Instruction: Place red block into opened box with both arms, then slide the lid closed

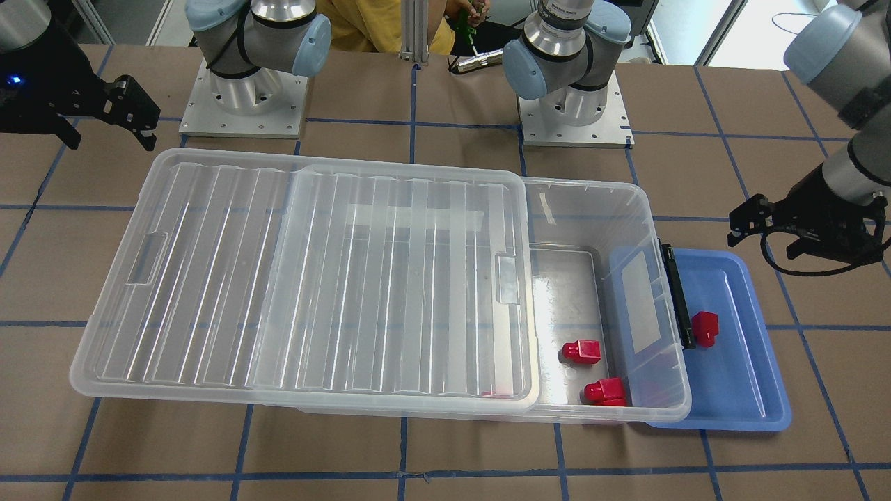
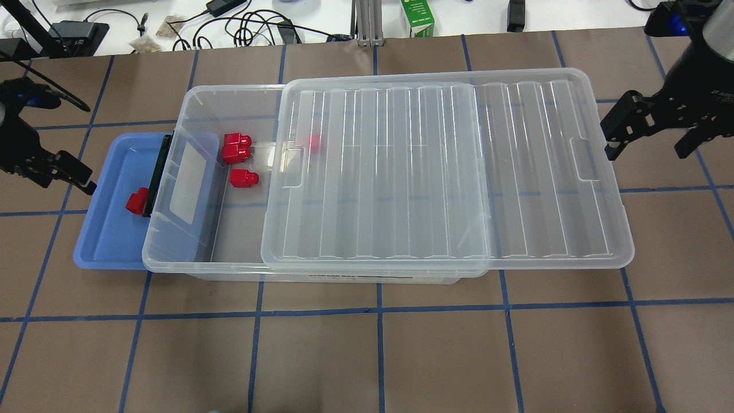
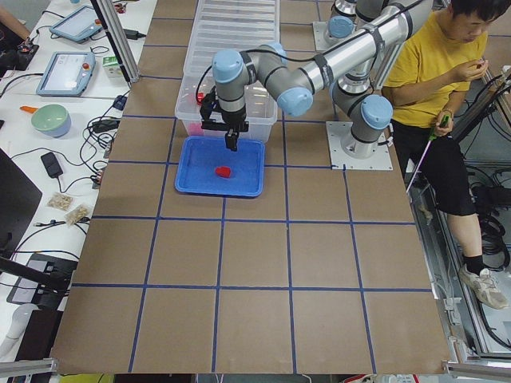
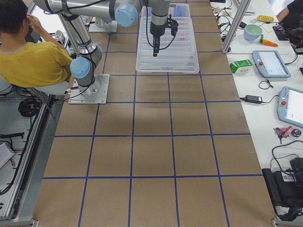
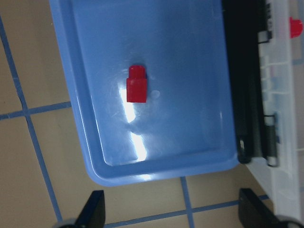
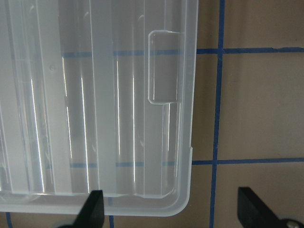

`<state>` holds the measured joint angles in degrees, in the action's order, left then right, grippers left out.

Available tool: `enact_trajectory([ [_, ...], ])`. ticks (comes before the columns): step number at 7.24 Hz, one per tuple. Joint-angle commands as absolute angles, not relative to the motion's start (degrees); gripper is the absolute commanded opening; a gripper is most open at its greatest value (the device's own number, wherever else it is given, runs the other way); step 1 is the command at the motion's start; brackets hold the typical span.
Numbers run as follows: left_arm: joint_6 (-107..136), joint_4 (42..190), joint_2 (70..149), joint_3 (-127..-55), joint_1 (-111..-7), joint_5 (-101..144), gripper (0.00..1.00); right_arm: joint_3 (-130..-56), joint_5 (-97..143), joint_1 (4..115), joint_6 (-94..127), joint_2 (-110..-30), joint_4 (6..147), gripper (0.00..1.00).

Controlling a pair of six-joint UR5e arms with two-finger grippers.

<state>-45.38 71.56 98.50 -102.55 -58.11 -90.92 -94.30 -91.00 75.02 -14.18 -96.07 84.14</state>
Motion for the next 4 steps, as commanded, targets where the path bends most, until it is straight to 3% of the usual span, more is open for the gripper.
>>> enact_trajectory([
  [1, -49.1, 63.7, 105.4, -105.2, -57.3, -90.7, 1.00, -94.8, -90.2, 75.1, -12.5, -95.6, 84.2, 1.00],
  [4, -48.8, 60.1, 110.9, -104.3, -57.3, -87.1, 1.00, -94.7, -90.4, 78.7, -10.3, -95.5, 84.6, 1.00],
])
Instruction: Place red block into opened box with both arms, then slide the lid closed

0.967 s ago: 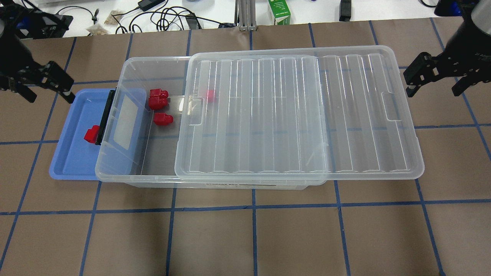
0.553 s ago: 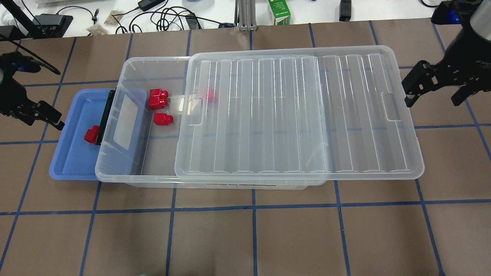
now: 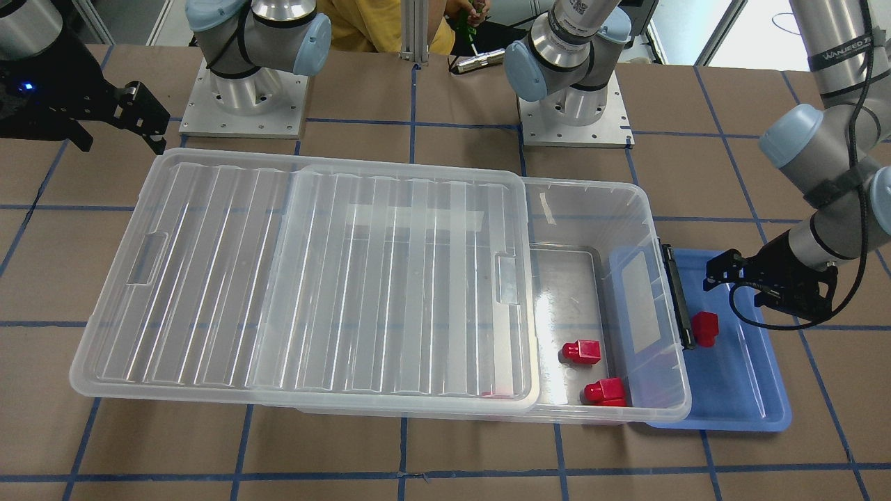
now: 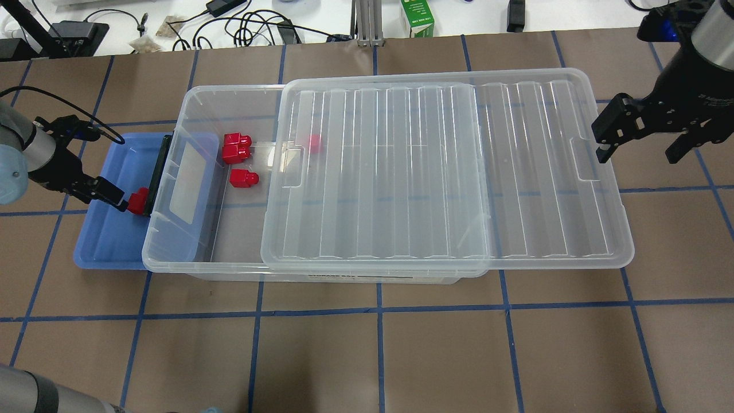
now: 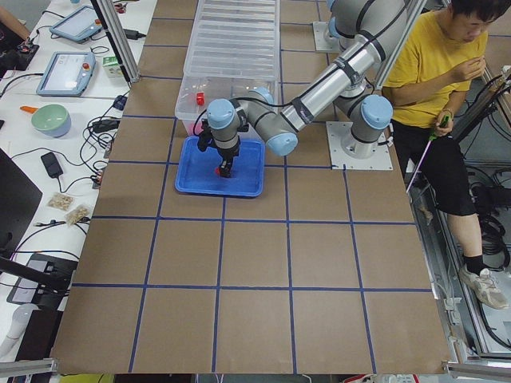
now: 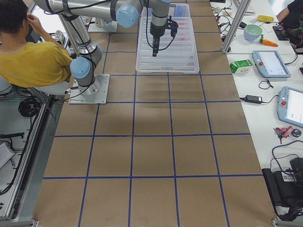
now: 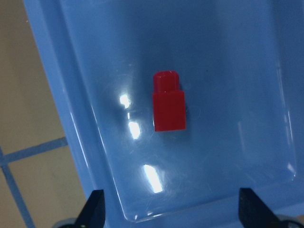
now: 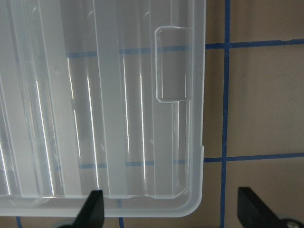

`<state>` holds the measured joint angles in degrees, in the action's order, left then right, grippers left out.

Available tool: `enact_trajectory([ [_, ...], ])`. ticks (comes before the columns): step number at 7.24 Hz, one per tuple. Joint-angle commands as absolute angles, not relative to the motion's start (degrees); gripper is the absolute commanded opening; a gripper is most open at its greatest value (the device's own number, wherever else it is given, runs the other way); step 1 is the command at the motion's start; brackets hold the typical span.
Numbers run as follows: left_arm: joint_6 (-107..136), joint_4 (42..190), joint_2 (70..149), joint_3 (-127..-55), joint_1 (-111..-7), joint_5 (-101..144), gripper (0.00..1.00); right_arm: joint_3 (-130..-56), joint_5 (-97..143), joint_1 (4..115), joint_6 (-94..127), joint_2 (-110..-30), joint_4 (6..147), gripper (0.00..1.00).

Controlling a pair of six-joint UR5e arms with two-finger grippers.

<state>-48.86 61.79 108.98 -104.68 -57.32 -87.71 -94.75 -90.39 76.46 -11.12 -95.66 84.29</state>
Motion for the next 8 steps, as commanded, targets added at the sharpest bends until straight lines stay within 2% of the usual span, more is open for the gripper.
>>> enact_trajectory([
  [1, -47.6, 58.6, 112.0, -104.3, -57.3, -87.0, 1.00, -94.9, -90.3, 80.9, -10.1, -95.3, 86.0, 1.00],
  [4, -39.5, 55.7, 115.0, -104.7, -58.5, -87.0, 0.98, -94.9, -91.2, 81.3, -10.2, -95.4, 86.0, 1.00],
  [5, -39.3, 55.7, 115.7, -104.9, -58.6, -87.0, 0.84, -95.0, -91.1, 81.3, -10.1, -95.6, 86.2, 1.00],
  [6, -39.6, 55.6, 115.8, -104.5, -58.6, -87.0, 0.64, -95.1, -90.4, 81.3, -10.2, -95.8, 86.1, 1.00],
  [7, -39.9, 55.6, 116.1, -104.5, -58.6, -87.0, 0.33, -95.7, -91.0, 81.3, -10.2, -96.0, 86.1, 1.00],
  [8, -39.5, 55.5, 116.5, -104.4, -58.7, -87.0, 0.15, -96.1, -91.0, 81.3, -10.2, -95.9, 86.2, 1.00],
])
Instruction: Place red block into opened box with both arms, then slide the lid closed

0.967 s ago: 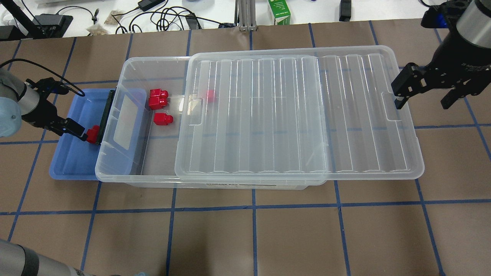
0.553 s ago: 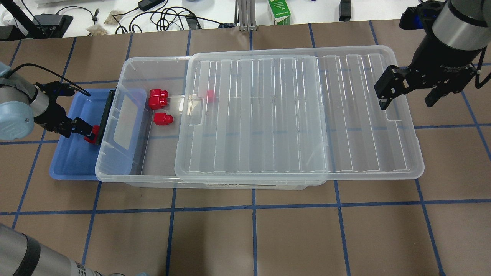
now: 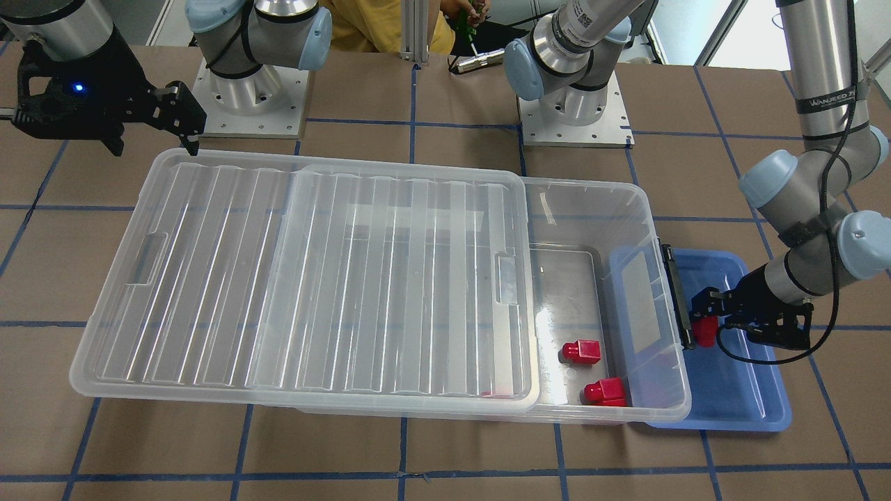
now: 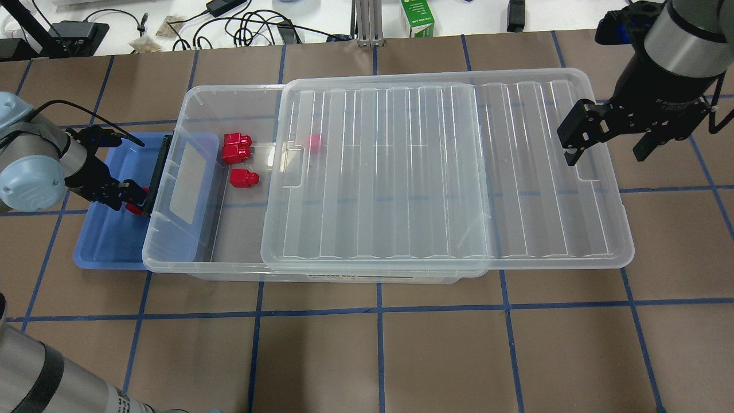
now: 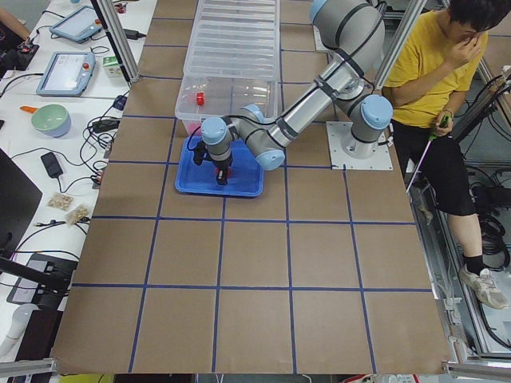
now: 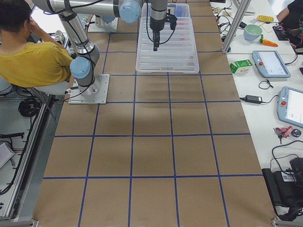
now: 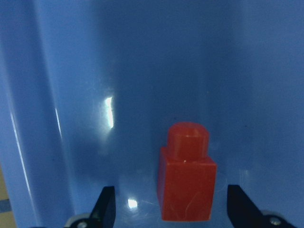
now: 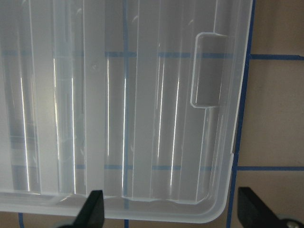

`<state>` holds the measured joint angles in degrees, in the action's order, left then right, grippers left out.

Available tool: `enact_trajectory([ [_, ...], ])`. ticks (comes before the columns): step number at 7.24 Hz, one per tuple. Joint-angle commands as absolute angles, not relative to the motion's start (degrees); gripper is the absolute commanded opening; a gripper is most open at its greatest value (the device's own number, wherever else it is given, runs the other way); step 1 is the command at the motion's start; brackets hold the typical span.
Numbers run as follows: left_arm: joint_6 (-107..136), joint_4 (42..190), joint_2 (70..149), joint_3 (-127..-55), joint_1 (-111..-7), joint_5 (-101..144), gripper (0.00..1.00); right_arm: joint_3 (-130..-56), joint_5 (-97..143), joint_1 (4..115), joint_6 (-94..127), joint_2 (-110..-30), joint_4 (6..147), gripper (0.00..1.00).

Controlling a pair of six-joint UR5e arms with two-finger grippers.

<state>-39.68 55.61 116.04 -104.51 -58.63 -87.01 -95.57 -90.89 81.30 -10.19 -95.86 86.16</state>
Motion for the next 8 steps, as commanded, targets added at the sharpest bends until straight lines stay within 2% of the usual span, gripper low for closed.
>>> enact_trajectory([
  [1, -39.6, 54.6, 116.2, -103.9, -58.8, -87.0, 0.00, -96.1, -91.1, 81.3, -10.5, -96.0, 86.2, 1.00],
  [4, -39.6, 58.2, 112.1, -101.4, -59.4, -87.7, 0.00, -96.0, -91.1, 81.3, -10.5, -96.0, 86.2, 1.00],
  [6, -39.3, 74.4, 104.8, -95.4, -59.6, -87.0, 0.00, -96.0, -91.1, 81.3, -10.1, -95.9, 86.2, 1.00],
  [8, -35.7, 83.2, 96.3, -92.6, -66.0, -87.6, 0.00, -96.0, -91.1, 81.3, -10.1, -95.9, 86.2, 1.00],
])
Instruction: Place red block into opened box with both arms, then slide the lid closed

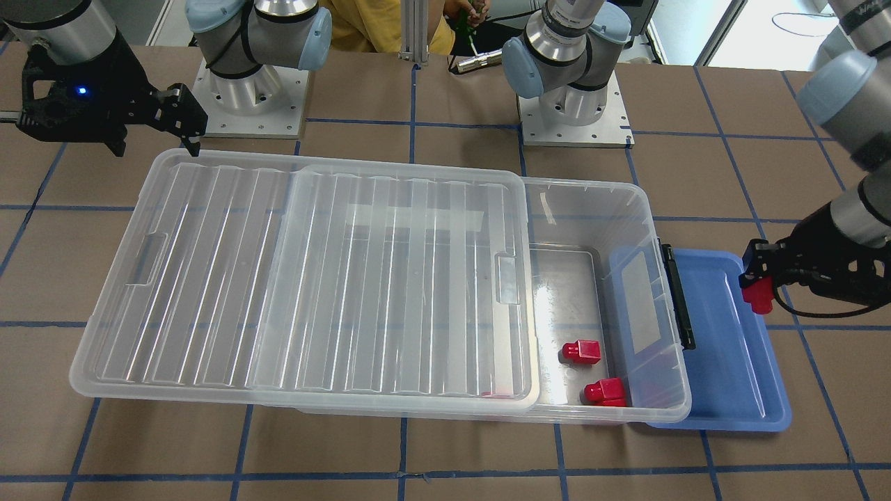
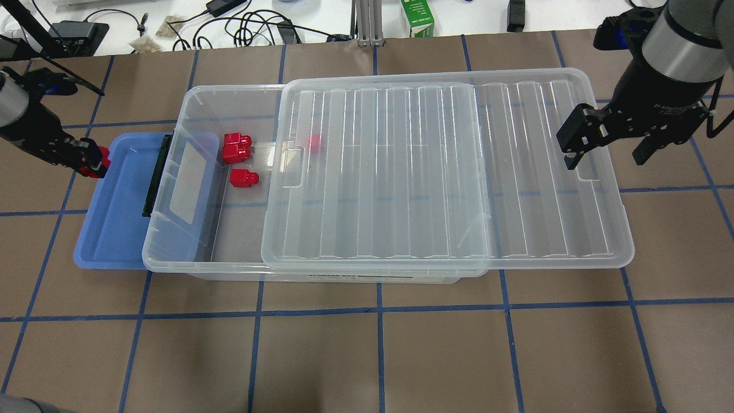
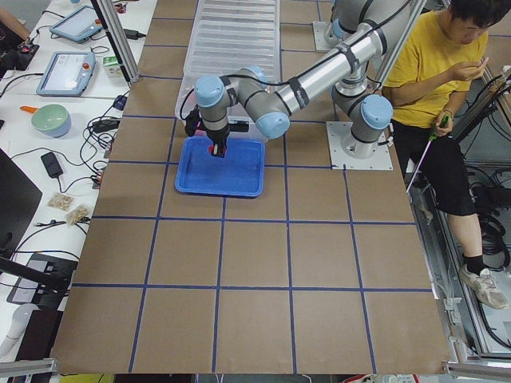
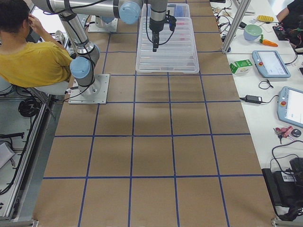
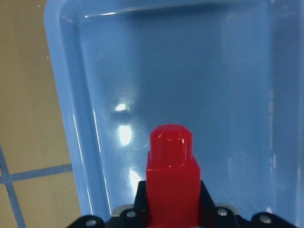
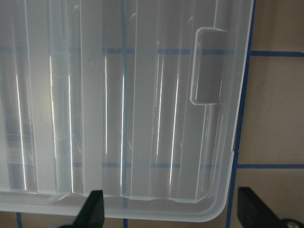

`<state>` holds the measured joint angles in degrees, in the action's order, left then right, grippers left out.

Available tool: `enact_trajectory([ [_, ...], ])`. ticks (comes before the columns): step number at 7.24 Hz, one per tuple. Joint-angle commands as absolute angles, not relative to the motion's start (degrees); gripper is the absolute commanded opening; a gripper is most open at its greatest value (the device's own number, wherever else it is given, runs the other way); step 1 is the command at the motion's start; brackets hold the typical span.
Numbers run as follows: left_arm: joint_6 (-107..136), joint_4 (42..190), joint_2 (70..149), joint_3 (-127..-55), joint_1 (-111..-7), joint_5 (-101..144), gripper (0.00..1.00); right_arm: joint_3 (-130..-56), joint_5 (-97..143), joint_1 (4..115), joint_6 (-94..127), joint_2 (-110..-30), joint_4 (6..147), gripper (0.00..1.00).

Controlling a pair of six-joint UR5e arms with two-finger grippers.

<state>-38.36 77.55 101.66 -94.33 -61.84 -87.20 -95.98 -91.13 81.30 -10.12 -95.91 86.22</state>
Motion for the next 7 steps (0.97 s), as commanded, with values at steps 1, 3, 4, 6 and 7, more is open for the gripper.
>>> enact_trajectory([
  [1, -27.9, 83.2, 94.0, -93.3, -71.3, -87.6, 0.00, -96.0, -91.1, 81.3, -10.3, -95.9, 86.2, 1.00],
  [3, -18.4, 82.1, 94.5, -95.3, -80.7, -87.6, 0.00, -96.0, -91.2, 81.3, -10.4, -95.9, 86.2, 1.00],
  [4, -13.9, 78.4, 95.5, -98.0, -82.9, -87.4, 0.00, -96.0, -91.2, 81.3, -10.4, -95.9, 86.1, 1.00],
  [6, -13.2, 69.2, 96.0, -105.7, -83.6, -87.5, 0.00, -96.1, -91.2, 81.3, -10.4, -95.8, 86.1, 1.00],
  [7, -13.2, 64.0, 96.3, -109.3, -83.5, -87.4, 0.00, -96.1, -91.2, 81.3, -10.4, -95.9, 86.1, 1.00],
])
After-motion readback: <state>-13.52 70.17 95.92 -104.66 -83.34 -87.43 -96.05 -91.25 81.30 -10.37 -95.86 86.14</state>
